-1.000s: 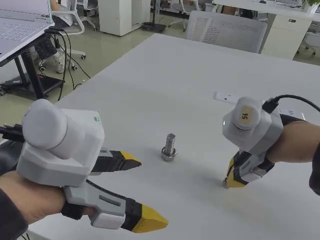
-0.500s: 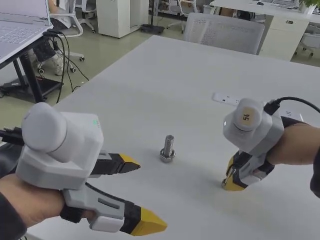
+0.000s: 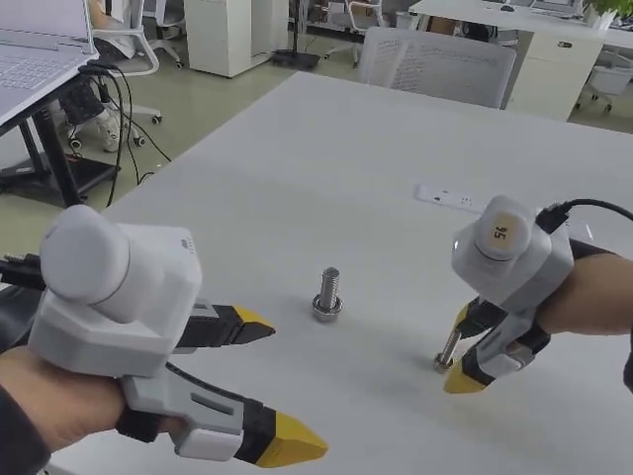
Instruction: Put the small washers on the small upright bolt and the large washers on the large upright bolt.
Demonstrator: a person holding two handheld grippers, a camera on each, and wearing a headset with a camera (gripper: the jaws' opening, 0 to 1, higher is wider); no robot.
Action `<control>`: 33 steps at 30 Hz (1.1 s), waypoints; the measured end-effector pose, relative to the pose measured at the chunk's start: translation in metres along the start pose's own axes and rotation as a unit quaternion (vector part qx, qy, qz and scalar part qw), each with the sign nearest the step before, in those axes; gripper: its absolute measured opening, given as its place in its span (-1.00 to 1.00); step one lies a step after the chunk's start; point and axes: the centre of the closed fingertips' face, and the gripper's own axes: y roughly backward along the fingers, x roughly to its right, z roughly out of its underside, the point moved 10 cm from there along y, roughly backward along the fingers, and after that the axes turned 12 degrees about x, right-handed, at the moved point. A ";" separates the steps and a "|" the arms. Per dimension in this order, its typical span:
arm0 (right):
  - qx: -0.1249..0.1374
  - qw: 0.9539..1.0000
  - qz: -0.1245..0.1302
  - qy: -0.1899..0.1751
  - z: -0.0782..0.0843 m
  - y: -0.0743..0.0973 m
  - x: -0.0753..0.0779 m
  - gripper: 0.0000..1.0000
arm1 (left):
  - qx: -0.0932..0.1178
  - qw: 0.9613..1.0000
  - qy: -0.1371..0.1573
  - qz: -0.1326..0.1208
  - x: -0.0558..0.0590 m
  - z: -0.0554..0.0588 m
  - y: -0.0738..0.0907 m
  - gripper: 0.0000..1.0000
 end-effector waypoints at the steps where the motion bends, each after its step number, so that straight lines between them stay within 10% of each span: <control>1: 0.001 1.000 0.002 -0.002 0.001 0.000 0.000 -0.04 | 0.000 1.000 0.000 0.000 0.000 0.000 0.000 0.47; 21: 0.085 0.993 0.072 -0.025 0.009 0.008 -0.011 0.85 | -0.001 1.000 -0.001 0.001 -0.001 0.002 -0.001 0.48; 33: 0.125 0.986 0.099 -0.045 0.018 0.016 -0.017 0.99 | 0.000 1.000 -0.002 0.001 0.001 0.003 -0.001 0.50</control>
